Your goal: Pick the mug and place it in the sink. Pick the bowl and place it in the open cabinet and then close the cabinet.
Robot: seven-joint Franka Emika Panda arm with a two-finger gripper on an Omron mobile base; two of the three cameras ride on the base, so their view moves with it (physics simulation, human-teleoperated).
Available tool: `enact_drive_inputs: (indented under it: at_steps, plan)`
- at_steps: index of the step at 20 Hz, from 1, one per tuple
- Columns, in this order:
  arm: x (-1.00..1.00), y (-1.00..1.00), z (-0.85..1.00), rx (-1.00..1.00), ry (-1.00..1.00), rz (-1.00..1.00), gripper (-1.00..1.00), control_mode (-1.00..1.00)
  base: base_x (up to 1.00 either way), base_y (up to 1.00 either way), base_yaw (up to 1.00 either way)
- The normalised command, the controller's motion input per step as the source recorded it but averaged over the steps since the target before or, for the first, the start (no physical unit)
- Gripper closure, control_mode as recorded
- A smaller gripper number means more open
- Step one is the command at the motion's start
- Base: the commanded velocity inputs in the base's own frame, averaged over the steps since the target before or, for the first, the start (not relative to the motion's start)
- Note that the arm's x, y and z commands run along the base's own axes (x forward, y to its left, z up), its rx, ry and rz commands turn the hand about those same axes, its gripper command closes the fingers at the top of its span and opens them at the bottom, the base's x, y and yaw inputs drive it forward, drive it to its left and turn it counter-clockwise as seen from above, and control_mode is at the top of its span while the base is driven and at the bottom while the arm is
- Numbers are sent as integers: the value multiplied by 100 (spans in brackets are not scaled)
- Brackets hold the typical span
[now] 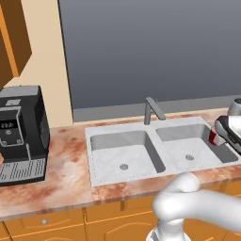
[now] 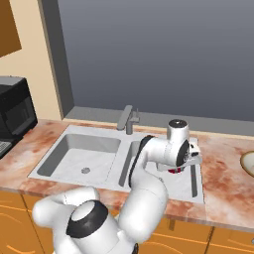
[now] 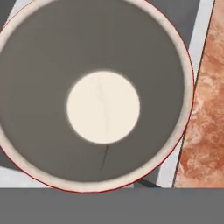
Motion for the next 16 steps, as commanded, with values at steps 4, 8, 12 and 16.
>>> enact_drive_inputs:
  at_steps: [4,8,12,16]
  plan:
    - [5,48,-3,7,5,12,100,-100,0,0,0]
    - [29,19,-14,16,10,17,100,-100,0,0,0]
    - [36,30,-15,8,10,12,100,-100,0,0,0]
    - [39,29,-6,0,15,3,100,-100,0,0,0]
